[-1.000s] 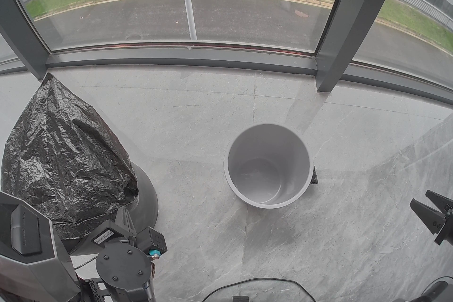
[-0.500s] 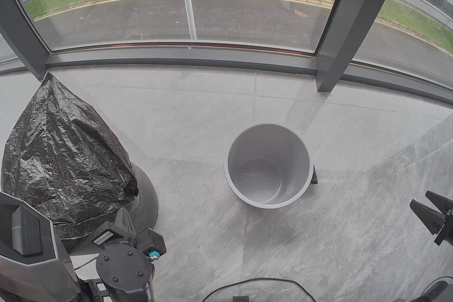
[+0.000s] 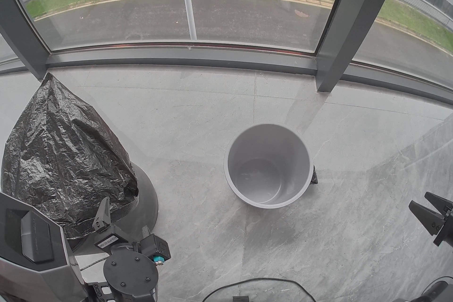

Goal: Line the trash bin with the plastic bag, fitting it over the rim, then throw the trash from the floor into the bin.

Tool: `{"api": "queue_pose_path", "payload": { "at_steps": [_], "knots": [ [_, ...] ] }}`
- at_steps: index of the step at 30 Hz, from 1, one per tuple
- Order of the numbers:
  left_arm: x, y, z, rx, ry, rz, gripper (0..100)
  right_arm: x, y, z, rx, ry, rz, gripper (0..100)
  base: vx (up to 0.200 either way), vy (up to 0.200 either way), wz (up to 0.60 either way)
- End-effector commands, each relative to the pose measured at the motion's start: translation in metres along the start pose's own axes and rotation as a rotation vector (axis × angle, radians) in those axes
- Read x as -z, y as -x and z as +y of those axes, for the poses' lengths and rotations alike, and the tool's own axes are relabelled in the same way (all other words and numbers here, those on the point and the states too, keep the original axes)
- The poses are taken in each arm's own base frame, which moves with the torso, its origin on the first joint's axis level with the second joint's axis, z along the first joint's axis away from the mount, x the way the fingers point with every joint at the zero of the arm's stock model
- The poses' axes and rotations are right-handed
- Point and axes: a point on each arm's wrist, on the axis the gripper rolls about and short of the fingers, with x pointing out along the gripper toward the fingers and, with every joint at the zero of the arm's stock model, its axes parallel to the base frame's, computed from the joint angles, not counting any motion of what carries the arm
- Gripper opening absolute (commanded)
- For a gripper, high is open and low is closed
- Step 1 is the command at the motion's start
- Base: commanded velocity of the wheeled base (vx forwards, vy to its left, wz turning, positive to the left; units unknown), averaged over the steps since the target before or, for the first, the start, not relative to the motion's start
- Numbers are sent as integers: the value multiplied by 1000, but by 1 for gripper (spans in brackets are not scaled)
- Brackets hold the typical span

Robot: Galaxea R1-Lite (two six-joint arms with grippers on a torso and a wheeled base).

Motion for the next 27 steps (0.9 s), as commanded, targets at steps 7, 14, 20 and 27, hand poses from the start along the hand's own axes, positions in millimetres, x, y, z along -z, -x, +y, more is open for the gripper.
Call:
{"api": "queue_pose_path", "payload": {
  "at_steps": [7,14,20,27],
  "knots": [
    [3,3,-11,25,-52,-13,100,1,-1,-1,2,-3,9,100,0,-171,0],
    [0,0,-15,17,-53,-2,100,1,-1,-1,0,-3,9,100,0,0,0],
    [-7,-9,-17,-1,-27,19,100,1,-1,-1,0,-3,9,100,0,0,0],
    [-8,-10,-14,-8,-24,22,100,2,0,0,-2,2,2,100,0,0,0]
  ]
}}
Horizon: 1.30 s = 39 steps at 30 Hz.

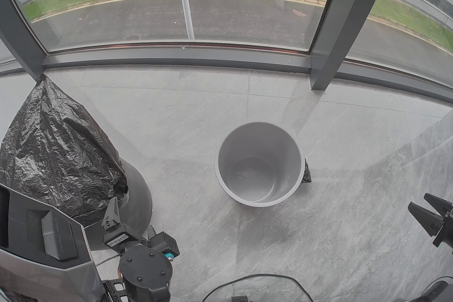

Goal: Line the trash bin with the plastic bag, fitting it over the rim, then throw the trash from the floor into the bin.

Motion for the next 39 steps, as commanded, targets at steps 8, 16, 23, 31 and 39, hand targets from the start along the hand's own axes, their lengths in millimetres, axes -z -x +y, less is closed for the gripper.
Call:
{"api": "queue_pose_path", "payload": {
  "at_steps": [8,16,23,31,39],
  "knots": [
    [-1,-7,-1,-12,0,25,100,0,1,0,-4,4,-11,100,0,0,0],
    [0,-15,0,-24,-48,51,100,-2,1,1,-13,11,-38,100,0,0,0],
    [-12,-30,6,-54,-45,76,100,-2,1,2,-21,13,-37,100,0,0,0],
    [-17,-36,8,-65,-70,84,100,-2,1,2,-21,13,-38,100,0,0,0],
    [-17,-43,11,-76,-112,107,100,-2,1,2,-21,13,-38,100,0,0,0]
  ]
}}
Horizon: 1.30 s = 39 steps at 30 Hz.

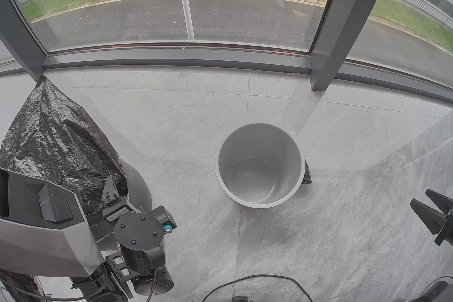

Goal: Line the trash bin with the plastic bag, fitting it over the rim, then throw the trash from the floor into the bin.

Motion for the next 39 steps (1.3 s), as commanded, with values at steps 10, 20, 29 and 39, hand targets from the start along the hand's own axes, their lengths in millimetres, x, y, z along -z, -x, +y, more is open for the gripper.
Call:
{"api": "queue_pose_path", "payload": {
  "at_steps": [10,20,29,39],
  "knots": [
    [2,-22,6,-8,-24,31,100,0,0,0,0,0,0,100,0,0,0],
    [2,-21,6,-7,-53,29,100,1,0,0,1,-2,5,100,0,0,0],
    [1,-20,10,-11,-38,22,100,1,0,0,1,-2,5,100,0,0,0],
    [1,-21,11,-14,-35,26,100,1,0,0,1,-1,3,100,0,0,0]
  ]
}}
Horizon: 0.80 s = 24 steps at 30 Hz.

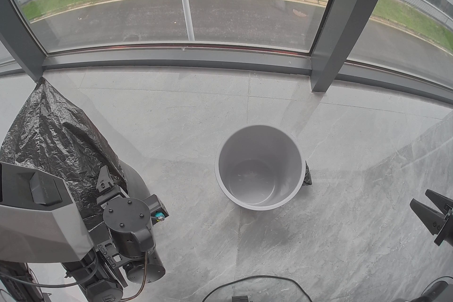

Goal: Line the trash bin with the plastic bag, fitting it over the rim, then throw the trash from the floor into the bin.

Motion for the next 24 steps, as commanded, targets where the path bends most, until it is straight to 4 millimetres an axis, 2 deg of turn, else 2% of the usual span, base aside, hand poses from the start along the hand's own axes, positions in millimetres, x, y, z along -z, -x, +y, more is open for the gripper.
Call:
{"api": "queue_pose_path", "payload": {
  "at_steps": [1,24],
  "knots": [
    [0,0,1,-1,3,1,100,0,0,0,0,0,1,100,0,0,0],
    [3,-3,0,-2,-5,16,100,0,0,0,-1,0,0,100,0,0,0]
  ]
}}
